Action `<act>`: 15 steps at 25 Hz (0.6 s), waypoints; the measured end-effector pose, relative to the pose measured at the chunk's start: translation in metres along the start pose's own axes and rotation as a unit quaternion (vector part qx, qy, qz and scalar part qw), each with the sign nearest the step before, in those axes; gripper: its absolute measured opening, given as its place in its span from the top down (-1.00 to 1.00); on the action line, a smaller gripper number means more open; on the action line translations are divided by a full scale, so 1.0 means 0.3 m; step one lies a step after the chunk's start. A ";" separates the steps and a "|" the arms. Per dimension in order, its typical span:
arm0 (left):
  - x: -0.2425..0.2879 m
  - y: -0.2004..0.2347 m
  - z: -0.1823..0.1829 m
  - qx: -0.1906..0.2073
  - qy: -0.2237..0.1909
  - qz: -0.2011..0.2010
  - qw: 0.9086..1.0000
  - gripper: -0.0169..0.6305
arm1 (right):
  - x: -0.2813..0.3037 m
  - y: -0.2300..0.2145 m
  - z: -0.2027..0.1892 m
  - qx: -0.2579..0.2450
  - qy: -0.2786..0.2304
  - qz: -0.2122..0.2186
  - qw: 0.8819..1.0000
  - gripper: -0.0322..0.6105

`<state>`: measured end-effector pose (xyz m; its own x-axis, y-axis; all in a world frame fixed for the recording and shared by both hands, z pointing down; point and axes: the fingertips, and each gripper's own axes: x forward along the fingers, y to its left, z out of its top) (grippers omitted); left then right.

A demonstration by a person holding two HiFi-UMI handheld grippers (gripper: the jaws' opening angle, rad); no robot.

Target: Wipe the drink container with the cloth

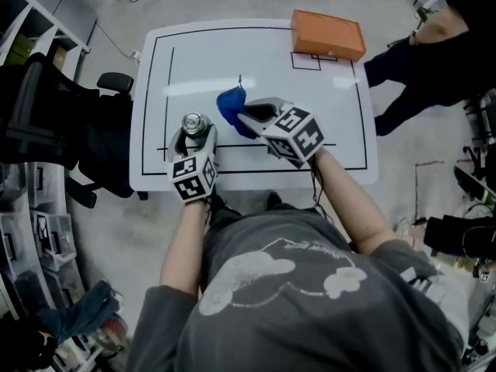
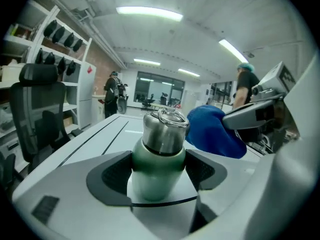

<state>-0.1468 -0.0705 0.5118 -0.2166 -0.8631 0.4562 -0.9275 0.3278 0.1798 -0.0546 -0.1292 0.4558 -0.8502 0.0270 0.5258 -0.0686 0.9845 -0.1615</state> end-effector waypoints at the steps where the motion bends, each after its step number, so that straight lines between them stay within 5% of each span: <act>1: 0.000 -0.004 0.002 0.012 0.003 -0.024 1.000 -0.08 | 0.000 -0.001 0.013 -0.005 -0.003 0.008 1.000 0.75; 5: -0.011 -0.020 0.005 0.062 0.013 -0.127 0.990 -0.08 | 0.007 0.006 0.069 -0.025 -0.010 0.044 0.999 0.75; 9: -0.012 -0.033 0.011 0.104 0.015 -0.220 0.970 -0.08 | 0.044 0.010 0.125 -0.039 -0.016 0.066 0.997 0.75; 15: -0.001 -0.064 0.018 0.185 0.026 -0.361 0.914 -0.08 | 0.135 0.051 0.185 -0.054 -0.031 0.097 0.993 0.75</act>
<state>-0.1306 -0.0785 0.5034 0.4992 -0.7798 0.3779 -0.8640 -0.4809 0.1490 -0.1190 -0.1227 0.4283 -0.8728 0.2096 0.4407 0.1522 0.9749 -0.1623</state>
